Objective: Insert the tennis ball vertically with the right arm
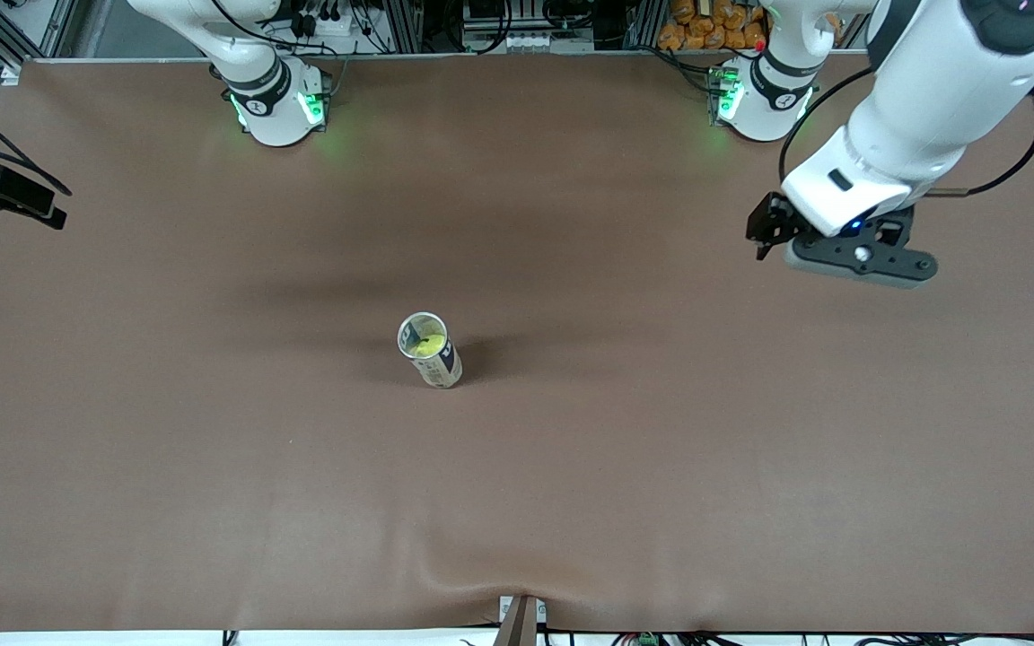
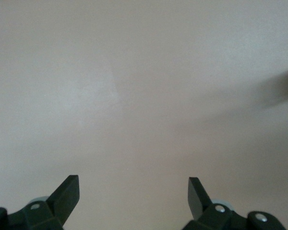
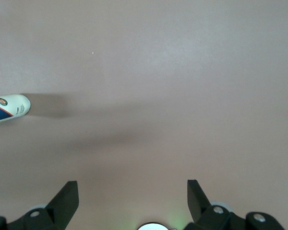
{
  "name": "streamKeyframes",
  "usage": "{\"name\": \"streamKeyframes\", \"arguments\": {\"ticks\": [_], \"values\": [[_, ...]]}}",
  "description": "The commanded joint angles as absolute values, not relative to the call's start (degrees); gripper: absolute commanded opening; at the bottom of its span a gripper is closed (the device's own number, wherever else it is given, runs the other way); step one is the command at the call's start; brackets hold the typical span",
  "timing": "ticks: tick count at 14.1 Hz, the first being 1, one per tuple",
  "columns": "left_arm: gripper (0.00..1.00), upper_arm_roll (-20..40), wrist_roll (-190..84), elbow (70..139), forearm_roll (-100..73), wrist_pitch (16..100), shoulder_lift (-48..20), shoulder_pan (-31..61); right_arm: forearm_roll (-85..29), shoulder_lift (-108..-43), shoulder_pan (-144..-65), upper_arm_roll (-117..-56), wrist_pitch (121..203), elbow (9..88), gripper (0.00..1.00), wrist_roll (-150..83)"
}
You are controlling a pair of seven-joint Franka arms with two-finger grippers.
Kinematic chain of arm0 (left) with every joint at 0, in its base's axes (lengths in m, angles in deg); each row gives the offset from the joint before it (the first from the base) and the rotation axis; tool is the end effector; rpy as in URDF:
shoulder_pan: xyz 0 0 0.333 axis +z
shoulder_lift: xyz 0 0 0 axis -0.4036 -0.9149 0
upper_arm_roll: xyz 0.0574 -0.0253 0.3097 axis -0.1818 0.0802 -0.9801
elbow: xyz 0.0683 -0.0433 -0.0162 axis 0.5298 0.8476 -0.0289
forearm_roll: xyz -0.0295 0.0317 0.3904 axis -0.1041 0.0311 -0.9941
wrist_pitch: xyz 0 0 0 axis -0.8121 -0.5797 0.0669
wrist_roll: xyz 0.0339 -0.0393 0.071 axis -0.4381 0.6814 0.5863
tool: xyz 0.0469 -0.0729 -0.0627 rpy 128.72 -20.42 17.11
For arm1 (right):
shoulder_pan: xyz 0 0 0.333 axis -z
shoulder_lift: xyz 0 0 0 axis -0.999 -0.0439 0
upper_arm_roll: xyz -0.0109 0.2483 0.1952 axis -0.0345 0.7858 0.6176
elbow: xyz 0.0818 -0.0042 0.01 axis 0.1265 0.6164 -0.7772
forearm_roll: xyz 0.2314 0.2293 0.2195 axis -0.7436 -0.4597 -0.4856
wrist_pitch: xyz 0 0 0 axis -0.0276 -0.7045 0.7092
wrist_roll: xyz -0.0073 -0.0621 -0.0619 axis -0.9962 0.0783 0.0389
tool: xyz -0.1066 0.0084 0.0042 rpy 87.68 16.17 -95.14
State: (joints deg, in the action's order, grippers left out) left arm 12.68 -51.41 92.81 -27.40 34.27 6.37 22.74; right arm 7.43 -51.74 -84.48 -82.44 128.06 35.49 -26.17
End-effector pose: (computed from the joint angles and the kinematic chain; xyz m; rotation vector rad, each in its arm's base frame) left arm 0.5487 -0.2036 0.6030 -3.0722 0.3746 -0.0467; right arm 0.5369 -0.0379 0.6453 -3.1134 0.1790 0.1235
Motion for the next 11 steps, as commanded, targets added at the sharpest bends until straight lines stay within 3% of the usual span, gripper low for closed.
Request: {"name": "streamKeyframes", "arguments": {"ticks": [1, 4, 11], "values": [[1.00, 12.99, -51.50, 89.01, -26.42, 27.93, 6.54, 24.94, 7.75, -51.07, -84.67, -82.32, 127.20, 35.05, 1.00, -25.09], [1.00, 12.99, -51.67, 88.03, -25.98, 24.74, 9.08, 29.15, 7.22, -51.07, -84.76, -82.23, 127.20, 34.97, 1.00, -25.00], [1.00, 9.48, -51.76, 88.47, -25.98, 21.39, 13.39, 29.69, 7.31, -51.07, -84.85, -82.05, 126.59, 34.97, 1.00, -25.09]]}}
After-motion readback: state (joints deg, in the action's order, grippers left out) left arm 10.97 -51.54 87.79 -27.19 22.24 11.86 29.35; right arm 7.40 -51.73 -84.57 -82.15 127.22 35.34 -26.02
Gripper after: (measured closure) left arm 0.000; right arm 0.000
